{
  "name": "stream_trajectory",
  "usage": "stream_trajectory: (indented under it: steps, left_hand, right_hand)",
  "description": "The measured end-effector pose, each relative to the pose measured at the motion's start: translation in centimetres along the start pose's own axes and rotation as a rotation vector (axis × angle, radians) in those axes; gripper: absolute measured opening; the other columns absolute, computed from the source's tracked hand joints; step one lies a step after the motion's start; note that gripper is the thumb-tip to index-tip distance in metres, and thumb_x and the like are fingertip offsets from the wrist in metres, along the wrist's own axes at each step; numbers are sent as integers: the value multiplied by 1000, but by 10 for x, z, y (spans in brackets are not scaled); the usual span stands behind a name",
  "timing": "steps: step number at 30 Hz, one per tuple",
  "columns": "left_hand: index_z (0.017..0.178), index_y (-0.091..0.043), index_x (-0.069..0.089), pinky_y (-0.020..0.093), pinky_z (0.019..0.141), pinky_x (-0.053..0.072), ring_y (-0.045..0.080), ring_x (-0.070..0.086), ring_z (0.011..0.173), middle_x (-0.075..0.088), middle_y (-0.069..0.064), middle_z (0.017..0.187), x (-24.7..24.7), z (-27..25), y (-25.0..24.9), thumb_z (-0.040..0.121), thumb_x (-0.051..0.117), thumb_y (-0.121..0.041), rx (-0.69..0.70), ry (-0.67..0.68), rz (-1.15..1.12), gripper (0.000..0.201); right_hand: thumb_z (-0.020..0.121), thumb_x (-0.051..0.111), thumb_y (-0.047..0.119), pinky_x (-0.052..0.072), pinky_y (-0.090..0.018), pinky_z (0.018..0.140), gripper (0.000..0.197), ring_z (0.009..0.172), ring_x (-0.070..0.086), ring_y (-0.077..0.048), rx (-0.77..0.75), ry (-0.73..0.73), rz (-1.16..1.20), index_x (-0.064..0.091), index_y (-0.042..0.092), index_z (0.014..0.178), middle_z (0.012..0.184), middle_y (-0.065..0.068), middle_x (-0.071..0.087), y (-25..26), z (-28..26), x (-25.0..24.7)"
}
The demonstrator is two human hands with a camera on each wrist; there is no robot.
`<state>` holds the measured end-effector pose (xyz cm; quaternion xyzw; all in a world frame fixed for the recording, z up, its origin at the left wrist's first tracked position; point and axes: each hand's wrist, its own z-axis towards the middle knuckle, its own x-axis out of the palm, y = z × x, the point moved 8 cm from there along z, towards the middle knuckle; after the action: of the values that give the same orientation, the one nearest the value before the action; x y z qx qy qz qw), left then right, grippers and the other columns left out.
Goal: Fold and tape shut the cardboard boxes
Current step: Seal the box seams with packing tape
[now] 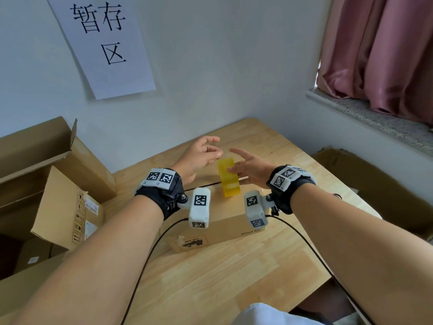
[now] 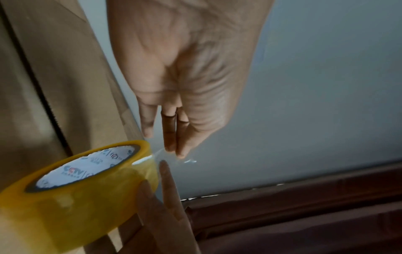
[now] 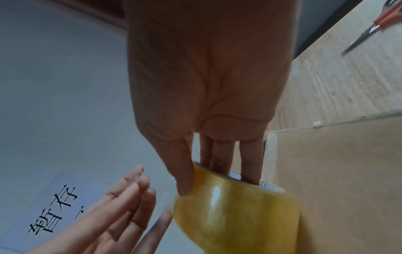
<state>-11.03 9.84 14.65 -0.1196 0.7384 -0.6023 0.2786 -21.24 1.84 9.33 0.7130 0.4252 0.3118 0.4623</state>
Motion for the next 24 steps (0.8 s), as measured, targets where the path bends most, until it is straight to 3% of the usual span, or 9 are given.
stream_trajectory:
  steps: [3, 7, 9, 11, 14, 16, 18, 21, 24]
  left_hand:
    - [118, -18, 53, 30, 93, 48, 15, 54, 93, 58, 1, 91, 7, -1, 2, 94, 49, 2, 46, -25, 5, 31]
    - [110, -25, 52, 26, 85, 47, 12, 56, 88, 57, -3, 91, 12, -4, -9, 97, 45, -7, 188, -115, 292, 24]
    - [111, -22, 52, 24, 80, 47, 14, 57, 90, 56, -2, 94, 18, -8, -19, 98, 42, -7, 278, -136, 408, 22]
    - [112, -19, 52, 31, 83, 49, 18, 57, 92, 55, 0, 95, 23, -9, -24, 98, 41, -7, 319, -130, 426, 22]
    - [112, -15, 52, 38, 88, 50, 20, 57, 94, 53, -3, 93, 23, -7, -24, 98, 40, -6, 318, -116, 449, 21]
    - [113, -14, 52, 38, 89, 50, 19, 57, 93, 54, -2, 95, 23, -7, -22, 98, 40, -6, 318, -103, 482, 20]
    - [114, -15, 51, 35, 86, 50, 16, 56, 91, 55, -1, 98, 23, -10, -20, 98, 42, -9, 316, -93, 518, 19]
    - [118, -18, 49, 28, 82, 48, 16, 57, 90, 55, -2, 97, 23, -13, -18, 93, 54, -12, 302, -80, 546, 26]
    - [121, -21, 48, 27, 80, 49, 19, 56, 90, 52, -5, 93, 24, -15, -15, 82, 62, -3, 283, -28, 514, 45]
  right_hand:
    - [87, 62, 0, 53, -35, 79, 59, 89, 60, -21, 4, -5, 8, 43, 21, 138, 104, -8, 59, -3, 0, -1]
    - [85, 65, 1, 52, -44, 89, 55, 98, 60, -26, -5, -13, 42, 45, 17, 132, 107, -11, 59, -5, 0, -5]
    - [88, 64, 12, 54, -41, 86, 45, 98, 61, -26, -12, -47, 44, 46, 16, 129, 110, -13, 59, -4, -2, -7]
    - [95, 55, 26, 54, -39, 85, 35, 100, 63, -27, -13, -110, -3, 48, 15, 127, 115, -15, 60, -3, -1, -11]
    - [100, 42, 28, 55, -35, 83, 26, 98, 63, -24, -34, -203, -168, 54, 16, 121, 105, -11, 62, 2, 1, -17]
    - [99, 44, 25, 54, -31, 75, 23, 85, 61, -18, -101, -274, -395, 60, 18, 114, 92, -2, 60, 13, 1, -21]
    - [96, 51, 24, 54, -32, 75, 20, 81, 57, -16, -166, -343, -566, 66, 17, 107, 91, 1, 60, 25, 1, -26]
    - [92, 58, 20, 55, -29, 76, 17, 77, 59, -14, -169, -336, -578, 69, 12, 103, 91, 1, 62, 31, 4, -25]
    - [90, 62, 21, 54, -26, 74, 17, 74, 59, -13, -136, -330, -593, 70, 11, 102, 89, 1, 63, 35, 6, -24]
